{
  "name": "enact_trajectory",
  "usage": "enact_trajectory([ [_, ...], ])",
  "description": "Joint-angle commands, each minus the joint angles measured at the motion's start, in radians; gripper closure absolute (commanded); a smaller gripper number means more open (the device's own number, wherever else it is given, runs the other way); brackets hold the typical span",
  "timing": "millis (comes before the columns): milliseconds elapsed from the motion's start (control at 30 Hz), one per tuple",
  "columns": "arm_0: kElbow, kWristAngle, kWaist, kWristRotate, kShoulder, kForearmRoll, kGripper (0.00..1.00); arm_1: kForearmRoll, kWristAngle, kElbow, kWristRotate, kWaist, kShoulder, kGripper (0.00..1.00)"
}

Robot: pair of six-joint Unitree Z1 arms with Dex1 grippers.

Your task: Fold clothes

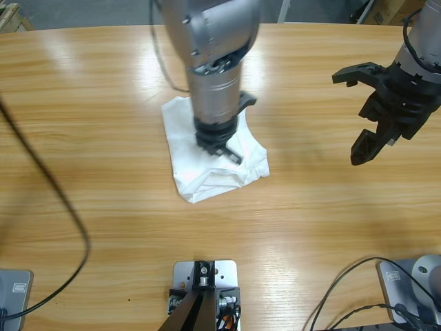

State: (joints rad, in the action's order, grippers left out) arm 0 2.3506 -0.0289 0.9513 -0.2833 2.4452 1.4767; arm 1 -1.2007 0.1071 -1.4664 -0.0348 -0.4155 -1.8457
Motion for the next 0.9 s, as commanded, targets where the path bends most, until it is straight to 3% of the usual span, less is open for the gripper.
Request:
enact_trajectory([
  [33,-0.274,0.001,0.004,-0.008,-0.146,-0.156,1.000,0.012,0.025,0.031,0.015,0.015,0.009,0.111],
  [900,-0.383,0.087,0.102,-0.091,-0.040,-0.321,1.000,0.010,0.026,0.034,0.015,0.015,0.016,0.115],
])
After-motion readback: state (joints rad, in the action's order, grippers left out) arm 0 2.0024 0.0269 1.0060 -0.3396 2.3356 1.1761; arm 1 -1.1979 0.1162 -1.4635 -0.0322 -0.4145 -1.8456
